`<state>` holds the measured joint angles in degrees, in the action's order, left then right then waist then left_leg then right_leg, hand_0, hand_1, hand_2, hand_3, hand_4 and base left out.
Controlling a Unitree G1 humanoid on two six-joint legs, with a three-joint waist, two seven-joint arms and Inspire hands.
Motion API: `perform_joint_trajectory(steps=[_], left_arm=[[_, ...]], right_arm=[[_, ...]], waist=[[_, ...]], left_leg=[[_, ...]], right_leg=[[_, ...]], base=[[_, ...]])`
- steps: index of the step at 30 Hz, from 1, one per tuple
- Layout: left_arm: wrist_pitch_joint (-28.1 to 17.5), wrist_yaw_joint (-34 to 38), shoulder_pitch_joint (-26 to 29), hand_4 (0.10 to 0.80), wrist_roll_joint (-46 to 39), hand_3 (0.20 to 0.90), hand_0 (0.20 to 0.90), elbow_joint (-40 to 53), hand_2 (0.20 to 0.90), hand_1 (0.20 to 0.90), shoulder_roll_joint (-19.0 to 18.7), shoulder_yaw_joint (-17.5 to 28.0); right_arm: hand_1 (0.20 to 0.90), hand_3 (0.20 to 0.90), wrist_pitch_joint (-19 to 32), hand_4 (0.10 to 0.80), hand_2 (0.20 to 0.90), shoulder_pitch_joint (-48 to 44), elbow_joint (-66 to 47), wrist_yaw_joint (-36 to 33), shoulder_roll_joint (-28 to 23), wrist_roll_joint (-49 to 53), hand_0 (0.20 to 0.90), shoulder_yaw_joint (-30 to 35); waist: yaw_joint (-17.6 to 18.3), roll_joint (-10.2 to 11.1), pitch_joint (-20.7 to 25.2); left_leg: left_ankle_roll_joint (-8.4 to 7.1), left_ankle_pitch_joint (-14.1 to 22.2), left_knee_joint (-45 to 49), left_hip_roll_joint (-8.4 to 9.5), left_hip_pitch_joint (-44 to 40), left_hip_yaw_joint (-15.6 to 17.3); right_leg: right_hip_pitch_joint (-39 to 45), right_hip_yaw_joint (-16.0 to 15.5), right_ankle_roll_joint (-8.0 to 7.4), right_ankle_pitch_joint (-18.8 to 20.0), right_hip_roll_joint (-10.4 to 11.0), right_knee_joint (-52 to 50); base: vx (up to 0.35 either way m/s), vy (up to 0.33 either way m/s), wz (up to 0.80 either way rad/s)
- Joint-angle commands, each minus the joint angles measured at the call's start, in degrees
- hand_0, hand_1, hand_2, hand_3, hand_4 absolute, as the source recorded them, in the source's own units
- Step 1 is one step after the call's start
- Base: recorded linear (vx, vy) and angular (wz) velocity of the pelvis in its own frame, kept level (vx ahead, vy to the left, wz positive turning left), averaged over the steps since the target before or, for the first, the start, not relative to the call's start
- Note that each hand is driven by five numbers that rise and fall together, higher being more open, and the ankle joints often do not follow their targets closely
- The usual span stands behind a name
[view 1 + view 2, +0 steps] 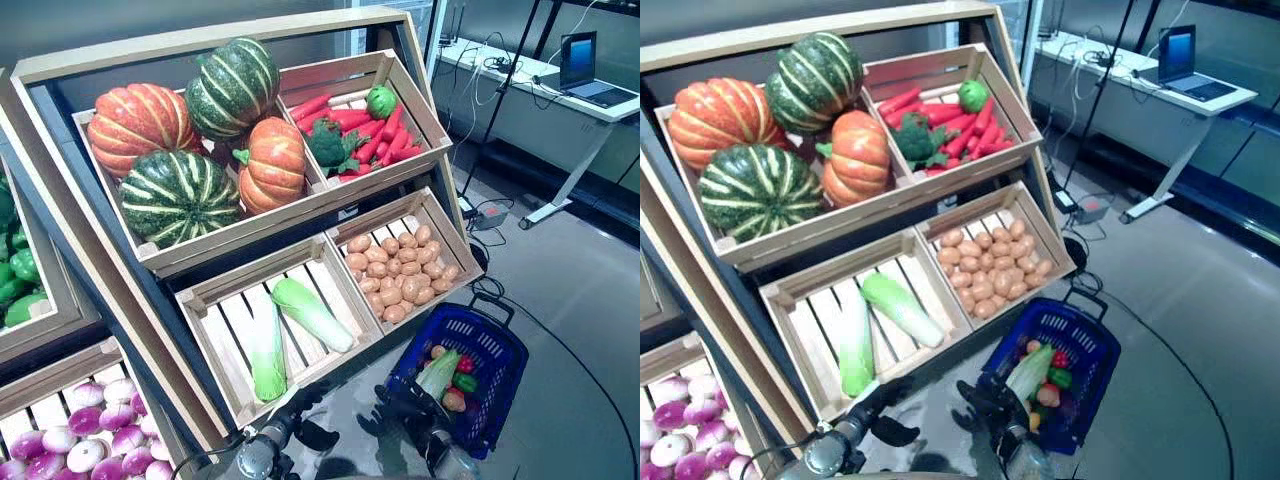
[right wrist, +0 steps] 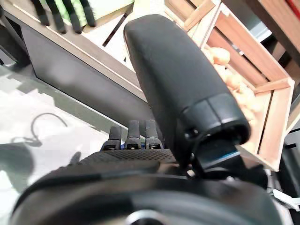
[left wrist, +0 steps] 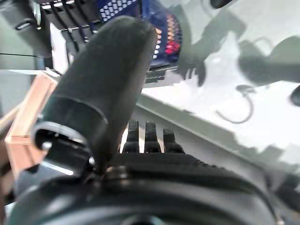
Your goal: Put vegetables into the basket
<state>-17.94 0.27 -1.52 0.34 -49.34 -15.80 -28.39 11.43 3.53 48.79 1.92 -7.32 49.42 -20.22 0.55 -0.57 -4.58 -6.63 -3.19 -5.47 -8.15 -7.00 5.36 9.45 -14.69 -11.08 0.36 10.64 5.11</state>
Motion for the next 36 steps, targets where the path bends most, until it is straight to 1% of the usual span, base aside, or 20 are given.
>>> perform_joint_trajectory(steps=[1,4,8,13,15,16,18,21,24,25,26,27,29,30,31,32,33,34,35,36], left_arm=[[-5.2,0.5,6.8,0.8,-0.5,0.9,0.9,0.8,0.9,0.9,-1.4,-1.2],[-5.8,-0.4,6.8,0.8,-2.1,0.9,0.9,0.4,0.9,0.9,-1.4,-1.0],[-8.3,-1.6,6.2,0.8,-2.7,0.9,0.9,2.8,0.9,0.9,-2.0,-0.6],[-11.5,-1.2,6.4,0.8,-4.5,0.9,0.9,8.5,0.9,0.9,-3.8,0.0],[-12.6,-1.1,6.4,0.8,-5.6,0.9,0.9,12.3,0.9,0.9,-5.1,1.1],[-14.2,0.1,6.3,0.8,-6.0,0.9,0.9,14.8,0.9,0.9,-6.0,1.8],[-14.8,1.0,6.1,0.8,-6.2,0.9,0.9,17.6,0.9,0.9,-7.0,2.7],[-16.3,4.3,6.0,0.8,-5.5,0.9,0.9,21.1,0.9,0.9,-8.4,4.7],[-16.3,7.6,5.6,0.8,-5.4,0.9,0.9,23.9,0.9,0.9,-9.7,7.5],[-16.0,9.7,5.5,0.8,-4.8,0.9,0.9,25.0,0.9,0.9,-10.0,9.1],[-15.2,11.4,5.7,0.8,-4.4,0.9,0.9,26.2,0.9,0.9,-10.3,10.8],[-15.1,11.4,5.6,0.8,-4.4,0.9,0.9,26.3,0.9,0.9,-10.3,10.8],[-13.1,16.4,6.3,0.8,-1.7,0.9,0.9,29.4,0.9,0.9,-10.6,14.3],[-13.0,16.4,6.3,0.8,-1.6,0.9,0.9,29.4,0.9,0.9,-10.5,14.3],[-11.2,19.3,7.0,0.8,0.2,0.9,0.9,30.2,0.9,0.9,-10.5,15.5],[-9.0,22.6,9.0,0.8,1.8,0.9,0.9,30.1,0.9,0.9,-10.3,16.2],[-8.9,22.7,9.1,0.8,1.8,0.9,0.9,30.0,0.9,0.9,-10.3,16.2],[-7.0,26.4,11.5,0.8,3.6,0.9,0.9,29.1,0.9,0.9,-10.1,16.3],[-6.0,28.4,13.1,0.8,4.3,0.9,0.9,28.3,0.9,0.9,-10.1,16.2],[-6.0,28.7,13.4,0.8,4.4,0.9,0.9,28.1,0.9,0.9,-10.0,16.2]], right_arm=[[0.9,0.9,5.7,0.8,0.9,-6.2,-1.1,1.7,0.6,-2.6,0.9,1.8],[0.9,0.9,5.1,0.8,0.9,-6.3,-1.0,1.2,0.5,-3.2,0.9,2.0],[0.9,0.9,3.9,0.8,0.9,-5.8,-1.7,3.7,0.4,-2.9,0.9,2.0],[0.9,0.9,4.4,0.8,0.9,-5.4,-3.1,3.2,0.0,-2.8,0.9,2.1],[0.9,0.9,4.3,0.8,0.9,-5.0,-4.2,2.5,-0.3,-2.9,0.9,2.4],[0.9,0.9,4.4,0.8,0.9,-4.6,-5.1,1.7,-0.5,-3.0,0.9,2.5],[0.9,0.9,4.4,0.8,0.9,-4.2,-5.7,1.5,-0.5,-3.1,0.9,2.9],[0.9,0.9,4.6,0.8,0.9,-3.5,-6.6,1.8,-0.5,-2.6,0.9,3.5],[0.9,0.9,4.3,0.8,0.9,-2.2,-8.8,2.1,-0.6,-2.4,0.9,4.1],[0.9,0.9,4.0,0.8,0.9,-1.6,-10.2,2.0,-0.6,-2.5,0.9,4.4],[0.9,0.9,3.6,0.8,0.9,-1.0,-11.2,1.8,-0.7,-2.7,0.9,4.6],[0.9,0.9,3.6,0.8,0.9,-1.0,-11.3,1.8,-0.7,-2.7,0.9,4.6],[0.9,0.9,2.9,0.8,0.9,0.0,-13.9,1.5,-0.9,-3.4,0.9,4.8],[0.9,0.9,2.9,0.8,0.9,0.0,-13.9,1.5,-0.9,-3.4,0.9,4.7],[0.9,0.9,2.7,0.8,0.9,0.1,-14.9,1.3,-1.2,-3.7,0.9,4.6],[0.9,0.9,2.7,0.8,0.9,-0.5,-15.4,1.2,-1.8,-3.8,0.9,4.3],[0.9,0.9,2.7,0.8,0.9,-0.6,-15.4,1.2,-1.9,-3.8,0.9,4.3],[0.9,0.9,3.0,0.8,0.9,-1.7,-15.5,1.2,-2.5,-3.6,0.9,4.0],[0.9,0.9,3.0,0.8,0.9,-2.3,-15.9,1.3,-2.9,-3.2,0.9,3.8],[0.9,0.9,3.0,0.8,0.9,-2.4,-16.0,1.3,-3.0,-3.1,0.9,3.8]], waist=[[-1.6,0.3,-1.6],[-1.5,0.3,-1.5],[-1.4,0.3,-1.7],[-1.5,0.4,-1.9],[-1.6,0.4,-2.1],[-1.6,0.4,-2.2],[-1.6,0.4,-2.2],[-1.7,0.4,-2.2],[-1.6,0.5,-2.4],[-1.5,0.5,-2.5],[-1.4,0.6,-2.5],[-1.3,0.6,-2.5],[-1.1,0.6,-2.8],[-1.1,0.6,-2.8],[-1.0,0.6,-3.3],[-0.9,0.5,-4.4],[-0.9,0.5,-4.4],[-0.8,0.3,-5.6],[-0.7,0.2,-6.6],[-0.7,0.2,-6.8]], left_leg=[[1.88,1.7,0.5,1.34,0.5,1.7],[1.85,1.8,0.5,1.36,0.3,1.7],[1.8,1.8,0.5,1.31,0.2,1.8],[1.73,1.9,0.5,1.28,0.1,1.7],[1.73,2.0,0.5,1.29,0.0,1.7],[1.73,2.1,0.5,1.3,0.0,1.6],[1.71,2.1,0.5,1.29,-0.1,1.6],[1.68,2.2,0.5,1.24,-0.1,1.6],[1.71,2.2,0.5,1.21,-0.3,1.6],[1.71,2.1,0.5,1.22,-0.3,1.6],[1.7,2.1,0.5,1.17,-0.3,1.7],[1.7,2.1,0.5,1.17,-0.4,1.7],[1.69,1.8,0.5,0.92,-0.6,2.0],[1.69,1.8,0.5,0.92,-0.6,2.0],[1.6,1.4,0.5,0.68,-0.7,2.2],[1.44,1.1,1.9,0.33,0.3,2.2],[1.44,1.2,2.1,0.32,0.4,2.2],[1.45,1.6,4.7,0.04,2.2,1.4],[1.36,1.9,7.1,-0.21,3.6,0.9],[1.34,2.0,7.6,-0.24,4.0,0.8]], right_leg=[[-0.5,0.4,2.36,2.7,1.2,-0.6],[-0.3,0.3,2.38,2.6,1.2,-0.7],[-0.3,0.4,2.46,2.5,1.2,-0.7],[-0.2,0.2,2.51,2.4,1.2,-0.8],[-0.1,0.2,2.56,2.4,1.2,-0.7],[0.0,0.2,2.58,2.4,1.1,-0.7],[0.1,0.1,2.62,2.4,1.1,-0.7],[0.1,0.0,2.69,2.3,1.1,-0.7],[0.3,0.0,2.78,2.1,1.1,-0.9],[0.3,0.1,2.81,2.1,1.1,-1.0],[0.3,0.1,2.87,2.0,1.1,-1.1],[0.3,0.1,2.87,2.0,1.1,-1.2],[-0.3,0.4,3.1,1.6,1.2,-2.2],[-0.3,0.4,3.1,1.5,1.2,-2.2],[-0.9,0.7,3.35,1.2,1.3,-3.2],[-2.4,1.1,3.79,0.4,1.4,-5.7],[-2.5,1.2,3.81,0.3,1.5,-6.0],[-4.6,1.6,4.28,-1.1,1.6,-9.7],[-6.2,2.0,4.43,-2.1,1.8,-12.7],[-6.6,2.0,4.45,-2.4,1.9,-13.3]], base=[[0.0,0.0,0.0],[0.0,0.0,0.0],[0.0,0.0,0.0],[0.0,0.0,0.0],[0.0,0.0,0.0],[0.0,0.0,0.0],[0.0,0.0,0.0],[0.027,0.005,0.0],[0.068,0.009,0.0],[0.092,0.017,0.0],[0.073,0.015,-0.01],[0.082,0.026,-0.01],[0.072,0.034,-0.01],[0.042,0.046,-0.01],[-0.01,0.076,-0.01],[-0.012,0.077,-0.03],[-0.06,0.1,-0.09],[-0.06,0.081,-0.14],[-0.063,0.083,-0.14],[-0.059,0.056,-0.14]])
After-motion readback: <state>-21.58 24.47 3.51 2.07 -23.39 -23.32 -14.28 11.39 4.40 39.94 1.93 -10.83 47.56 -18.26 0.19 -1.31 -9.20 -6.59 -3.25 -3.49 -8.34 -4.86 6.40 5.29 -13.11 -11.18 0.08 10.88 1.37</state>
